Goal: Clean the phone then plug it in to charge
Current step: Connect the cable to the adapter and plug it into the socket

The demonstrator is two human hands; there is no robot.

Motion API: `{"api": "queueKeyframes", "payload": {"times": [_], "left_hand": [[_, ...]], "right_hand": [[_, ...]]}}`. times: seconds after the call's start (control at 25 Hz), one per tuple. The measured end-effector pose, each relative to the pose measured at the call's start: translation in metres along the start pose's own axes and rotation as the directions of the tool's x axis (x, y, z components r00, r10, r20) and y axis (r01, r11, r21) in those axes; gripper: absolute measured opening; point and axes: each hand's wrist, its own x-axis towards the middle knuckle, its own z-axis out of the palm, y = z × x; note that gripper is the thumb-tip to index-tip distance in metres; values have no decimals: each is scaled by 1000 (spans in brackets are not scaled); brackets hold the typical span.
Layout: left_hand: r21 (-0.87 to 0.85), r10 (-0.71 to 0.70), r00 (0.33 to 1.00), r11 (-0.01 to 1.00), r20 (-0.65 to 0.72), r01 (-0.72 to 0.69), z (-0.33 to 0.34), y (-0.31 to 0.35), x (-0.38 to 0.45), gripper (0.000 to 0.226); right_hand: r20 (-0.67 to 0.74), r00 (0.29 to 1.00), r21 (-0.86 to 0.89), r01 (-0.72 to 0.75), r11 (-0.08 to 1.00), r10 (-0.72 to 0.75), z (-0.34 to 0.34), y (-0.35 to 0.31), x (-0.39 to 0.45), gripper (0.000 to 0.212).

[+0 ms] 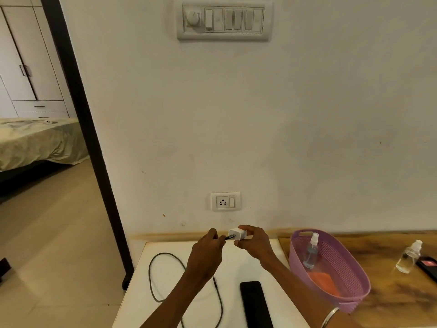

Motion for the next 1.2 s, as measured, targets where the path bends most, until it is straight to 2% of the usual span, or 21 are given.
{"api": "queueKeyframes", "payload": {"times": [0.32, 0.44, 0.72, 1.0, 1.2], "left_hand": [[-175, -41, 992, 984, -121, 19, 3, 8, 7, 21], [-217, -90, 988, 974, -125, 62, 5, 9, 9, 24], [-274, -105, 982, 960, -159, 58, 7, 14, 14, 19], [-336, -114, 984, 940, -135, 63, 12, 9, 19, 15], [-365, -129, 982, 928, -138, 71, 19, 7, 17, 14]], "right_hand": [[-9, 999, -21, 30, 999, -31, 6, 1, 0, 55], [-8, 1000, 1, 26, 1000, -26, 6, 1, 0, 55], [-19, 999, -8, 46, 999, -46, 6, 2, 2, 52], [-31, 997, -30, 64, 998, -65, 12, 2, 2, 45], [-66, 994, -18, 83, 996, -84, 16, 5, 3, 50]]}}
